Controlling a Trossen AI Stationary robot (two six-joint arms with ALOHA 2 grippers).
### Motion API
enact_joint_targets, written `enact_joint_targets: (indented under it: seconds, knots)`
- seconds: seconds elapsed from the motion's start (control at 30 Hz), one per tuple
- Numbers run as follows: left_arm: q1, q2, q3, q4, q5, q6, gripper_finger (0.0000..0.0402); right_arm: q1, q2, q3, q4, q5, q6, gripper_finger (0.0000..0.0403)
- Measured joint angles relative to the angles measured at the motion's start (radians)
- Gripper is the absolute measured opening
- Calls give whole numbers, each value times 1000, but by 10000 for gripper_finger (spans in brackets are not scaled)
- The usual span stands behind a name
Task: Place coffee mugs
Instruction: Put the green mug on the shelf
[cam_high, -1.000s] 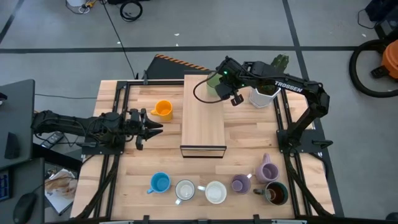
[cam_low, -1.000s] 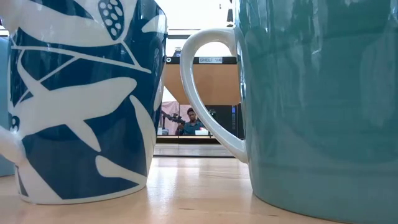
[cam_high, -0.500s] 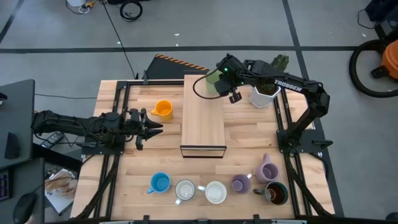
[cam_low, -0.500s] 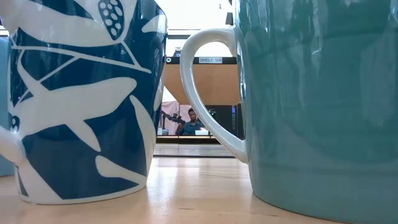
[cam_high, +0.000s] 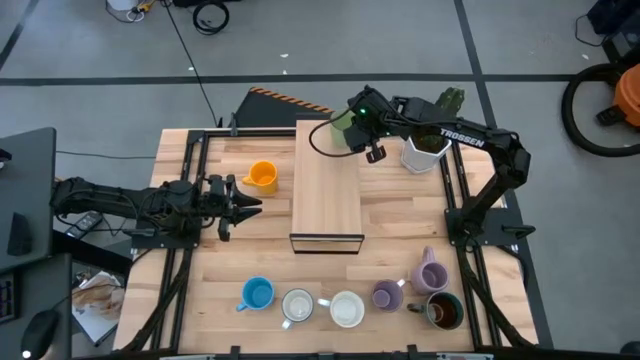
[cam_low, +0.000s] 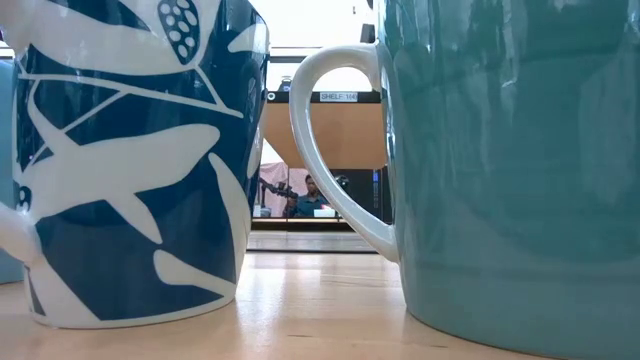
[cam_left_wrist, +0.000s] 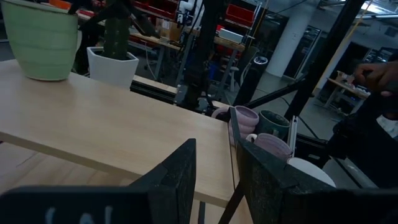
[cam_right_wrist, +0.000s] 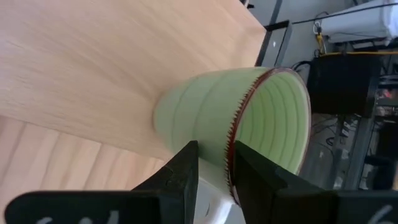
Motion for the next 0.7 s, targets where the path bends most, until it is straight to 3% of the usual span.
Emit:
enact_joint_targets:
  seconds: [0.7]
  knots:
    - [0, 0, 0, -2, 0, 1, 121, -36, 0, 0, -2, -31, -8, 101]
